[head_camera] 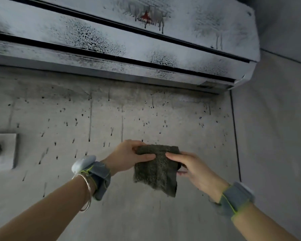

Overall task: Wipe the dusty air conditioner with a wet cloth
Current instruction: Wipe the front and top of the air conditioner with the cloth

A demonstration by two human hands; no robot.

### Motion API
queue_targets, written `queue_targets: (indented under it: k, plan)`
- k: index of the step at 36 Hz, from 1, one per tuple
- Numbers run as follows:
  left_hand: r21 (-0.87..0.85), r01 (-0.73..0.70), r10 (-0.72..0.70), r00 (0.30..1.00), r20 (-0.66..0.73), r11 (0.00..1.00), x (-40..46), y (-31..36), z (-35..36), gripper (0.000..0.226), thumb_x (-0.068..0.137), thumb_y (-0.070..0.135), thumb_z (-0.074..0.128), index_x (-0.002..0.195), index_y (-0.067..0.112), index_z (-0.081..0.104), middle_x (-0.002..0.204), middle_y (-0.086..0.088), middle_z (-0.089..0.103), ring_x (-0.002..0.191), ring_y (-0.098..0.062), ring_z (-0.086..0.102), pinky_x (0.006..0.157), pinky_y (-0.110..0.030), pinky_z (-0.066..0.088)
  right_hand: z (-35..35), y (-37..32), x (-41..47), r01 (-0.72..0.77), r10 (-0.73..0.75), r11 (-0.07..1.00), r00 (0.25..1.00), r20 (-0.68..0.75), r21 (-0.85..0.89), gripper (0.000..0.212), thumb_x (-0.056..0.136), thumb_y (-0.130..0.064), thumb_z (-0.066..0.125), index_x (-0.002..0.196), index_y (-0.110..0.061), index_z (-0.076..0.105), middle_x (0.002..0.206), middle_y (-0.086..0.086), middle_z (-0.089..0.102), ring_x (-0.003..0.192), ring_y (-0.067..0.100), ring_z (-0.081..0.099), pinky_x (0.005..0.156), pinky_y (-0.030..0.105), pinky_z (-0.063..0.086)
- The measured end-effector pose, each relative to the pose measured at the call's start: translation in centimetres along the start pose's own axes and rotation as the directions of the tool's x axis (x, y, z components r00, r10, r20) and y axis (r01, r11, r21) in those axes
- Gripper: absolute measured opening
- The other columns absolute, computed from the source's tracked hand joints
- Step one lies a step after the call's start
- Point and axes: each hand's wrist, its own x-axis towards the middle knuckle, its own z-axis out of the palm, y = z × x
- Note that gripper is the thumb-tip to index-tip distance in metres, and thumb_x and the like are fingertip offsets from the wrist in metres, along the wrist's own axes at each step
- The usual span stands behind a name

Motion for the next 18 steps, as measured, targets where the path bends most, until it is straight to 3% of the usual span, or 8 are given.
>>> queue_targets:
  k: [1, 3, 5, 7, 11, 15, 18]
  plan:
    - [0.017, -0.022, 0.022, 1.0, 0.02, 1.0, 0.5, 0.3, 0.3, 0.022, 0.08, 0.033, 0.069, 0.093, 0.014, 0.068, 0.092, 0.002, 0.069, 0.083, -0.007, 0.064, 0.072, -0.017, 0.054, -0.1, 0.2, -0.1, -0.04, 0.041, 0.988, 0.999, -0.003, 0.147, 0.026, 0.073, -0.027, 0.071, 0.093, -0.011, 0.069, 0.1, 0.002, 0.069, 0.101, 0.016, 0.059, 0.091, 0.039, 0.044]
    - [-0.012, -0.021, 0.021, 0.999, 0.034, 1.0, 1.4, 1.1, 1.0, 0.023, 0.083, 0.037, 0.065, 0.094, 0.017, 0.064, 0.092, 0.005, 0.067, 0.084, -0.006, 0.063, 0.07, -0.013, 0.052, 0.0, 0.3, -0.3, -0.082, 0.075, 0.906, 0.997, 0.033, 0.415, 0.044, 0.066, -0.028, 0.07, 0.105, -0.007, 0.066, 0.113, 0.008, 0.066, 0.11, 0.023, 0.057, 0.088, 0.041, 0.048]
    - [-0.049, 0.004, -0.004, 1.0, 0.011, 0.999, 2.7, 1.8, 2.0, 0.032, 0.084, 0.039, 0.064, 0.103, 0.014, 0.061, 0.1, 0.0, 0.065, 0.092, -0.014, 0.063, 0.081, -0.025, 0.054, -0.2, 0.3, -0.4, -0.055, 0.043, 0.842, 0.998, 0.035, 0.536, 0.046, 0.068, -0.027, 0.067, 0.109, -0.006, 0.065, 0.113, 0.011, 0.067, 0.108, 0.027, 0.06, 0.081, 0.037, 0.05]
    - [-0.043, 0.019, -0.021, 0.999, -0.048, 0.999, 3.9, 2.3, 3.1, 0.04, 0.083, 0.04, 0.065, 0.109, 0.011, 0.058, 0.104, -0.006, 0.064, 0.095, -0.021, 0.062, 0.087, -0.036, 0.053, -0.4, 0.2, -0.3, -0.003, -0.005, 0.843, 1.0, 0.012, 0.538, 0.047, 0.069, -0.024, 0.068, 0.112, -0.006, 0.063, 0.109, 0.013, 0.069, 0.103, 0.028, 0.064, 0.082, 0.037, 0.052]
    - [-0.078, 0.016, -0.026, 0.991, -0.133, 0.997, 5.8, 3.1, 4.5, 0.043, 0.08, 0.044, 0.066, 0.108, 0.013, 0.057, 0.1, -0.006, 0.063, 0.09, -0.021, 0.063, 0.081, -0.038, 0.055, -1.4, 0.0, 0.3, 0.074, -0.035, 0.883, 0.995, -0.091, 0.464, 0.049, 0.065, -0.014, 0.071, 0.112, -0.007, 0.061, 0.104, 0.012, 0.071, 0.093, 0.027, 0.069, 0.069, 0.033, 0.055]
    - [-0.038, -0.074, 0.067, 0.983, -0.171, 0.996, 8.4, 3.6, 5.7, 0.038, 0.082, 0.049, 0.061, 0.101, 0.015, 0.063, 0.093, 0.0, 0.065, 0.083, -0.012, 0.062, 0.075, -0.027, 0.055, -4.7, -1.1, 1.8, 0.143, -0.053, 0.862, 0.98, -0.194, 0.486, 0.038, 0.07, -0.011, 0.07, 0.107, -0.005, 0.063, 0.108, 0.016, 0.068, 0.096, 0.03, 0.066, 0.07, 0.035, 0.055]
    - [0.075, -0.164, 0.176, 0.963, -0.202, 0.984, 10.2, 4.4, 6.4, 0.03, 0.088, 0.042, 0.057, 0.102, 0.016, 0.063, 0.094, 0.005, 0.062, 0.08, -0.001, 0.056, 0.065, -0.007, 0.044, -7.7, -1.9, 2.9, 0.195, -0.054, 0.876, 0.948, -0.313, 0.442, 0.027, 0.078, -0.009, 0.068, 0.105, -0.006, 0.064, 0.107, 0.016, 0.068, 0.096, 0.03, 0.066, 0.07, 0.034, 0.054]
